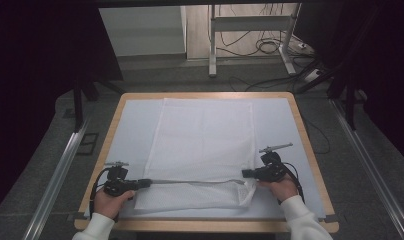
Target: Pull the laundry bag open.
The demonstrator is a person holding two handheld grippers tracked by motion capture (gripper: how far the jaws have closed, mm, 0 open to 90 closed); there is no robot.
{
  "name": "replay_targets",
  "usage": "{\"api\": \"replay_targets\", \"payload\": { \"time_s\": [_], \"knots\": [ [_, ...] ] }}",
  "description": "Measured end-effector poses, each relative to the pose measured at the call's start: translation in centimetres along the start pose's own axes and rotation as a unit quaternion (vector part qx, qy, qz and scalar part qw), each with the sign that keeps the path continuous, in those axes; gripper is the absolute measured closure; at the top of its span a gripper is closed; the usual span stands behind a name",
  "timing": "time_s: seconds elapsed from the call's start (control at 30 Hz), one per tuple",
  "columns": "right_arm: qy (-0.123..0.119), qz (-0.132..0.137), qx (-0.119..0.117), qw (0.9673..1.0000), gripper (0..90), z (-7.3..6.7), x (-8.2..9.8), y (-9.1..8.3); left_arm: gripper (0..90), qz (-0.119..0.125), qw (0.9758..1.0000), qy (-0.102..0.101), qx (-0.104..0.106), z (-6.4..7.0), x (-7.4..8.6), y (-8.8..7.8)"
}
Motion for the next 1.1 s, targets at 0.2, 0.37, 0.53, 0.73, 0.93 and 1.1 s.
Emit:
{"api": "replay_targets", "payload": {
  "time_s": [0.2, 0.37, 0.53, 0.73, 0.93, 1.1],
  "knots": [
    [-0.001, 0.0, 0.0, 1.0, 88.4, 0.0, 0.0, 0.0, 86.1, 0.002, 1.0, -0.003, -0.003, -0.5, 0.2, -0.4],
    [-0.002, -0.001, 0.001, 1.0, 88.4, 0.0, 0.0, 0.0, 86.1, 0.003, 1.0, -0.005, -0.007, -0.8, 0.3, -0.7],
    [-0.001, -0.001, 0.003, 1.0, 88.4, 0.0, 0.0, 0.0, 86.0, 0.004, 0.9999, -0.008, -0.01, -1.4, 0.5, -1.1],
    [-0.002, -0.001, 0.001, 1.0, 88.4, 0.1, 0.0, 0.0, 86.0, 0.0, 0.9999, -0.008, -0.012, -1.6, 0.8, -1.2],
    [-0.003, -0.003, 0.003, 1.0, 88.4, 0.1, 0.0, 0.1, 85.9, -0.001, 0.9997, -0.005, -0.022, -1.8, 0.9, -1.3],
    [-0.003, -0.003, 0.001, 1.0, 88.4, 0.1, 0.0, 0.1, 85.9, -0.002, 0.9998, -0.005, -0.021, -1.8, 0.9, -1.3]
  ]
}}
Point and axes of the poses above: each handheld gripper's, and its own axes: y roughly forward along the jaws, x roughly out of its underside, z roughly to its right, the point moved 5 cm from there along y, roughly forward along the jaws, and after that the axes turned 4 degrees about -x, right-handed, at the moved point
